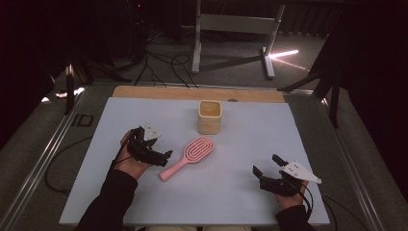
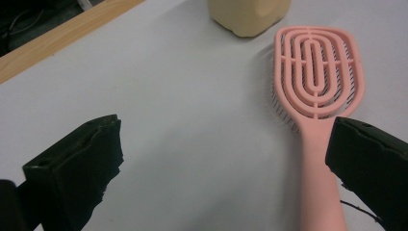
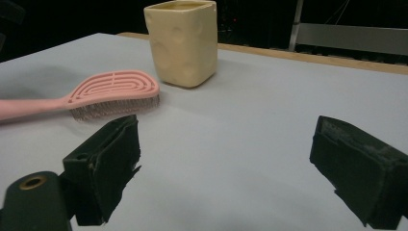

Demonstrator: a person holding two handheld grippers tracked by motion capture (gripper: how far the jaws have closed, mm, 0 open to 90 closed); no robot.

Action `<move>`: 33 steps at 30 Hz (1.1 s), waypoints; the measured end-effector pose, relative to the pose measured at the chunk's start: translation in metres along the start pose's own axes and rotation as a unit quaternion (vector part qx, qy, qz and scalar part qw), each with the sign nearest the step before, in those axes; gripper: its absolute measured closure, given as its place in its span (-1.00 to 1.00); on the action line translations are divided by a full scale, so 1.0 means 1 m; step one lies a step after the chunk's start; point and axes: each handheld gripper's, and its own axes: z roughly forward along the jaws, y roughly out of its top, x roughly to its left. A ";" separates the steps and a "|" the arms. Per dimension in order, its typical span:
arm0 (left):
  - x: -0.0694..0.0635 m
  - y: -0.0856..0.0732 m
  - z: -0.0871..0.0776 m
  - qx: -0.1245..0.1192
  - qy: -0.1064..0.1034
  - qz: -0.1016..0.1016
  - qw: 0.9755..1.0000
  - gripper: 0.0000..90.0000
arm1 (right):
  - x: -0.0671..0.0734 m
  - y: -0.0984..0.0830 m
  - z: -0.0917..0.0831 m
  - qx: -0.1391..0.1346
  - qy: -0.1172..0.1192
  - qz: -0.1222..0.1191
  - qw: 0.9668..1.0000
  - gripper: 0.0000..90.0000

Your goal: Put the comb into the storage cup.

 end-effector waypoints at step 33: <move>-0.013 0.017 0.039 0.065 -0.036 0.025 0.997 -1.00 | 0.000 0.000 0.001 0.003 0.003 -0.003 1.000 -0.77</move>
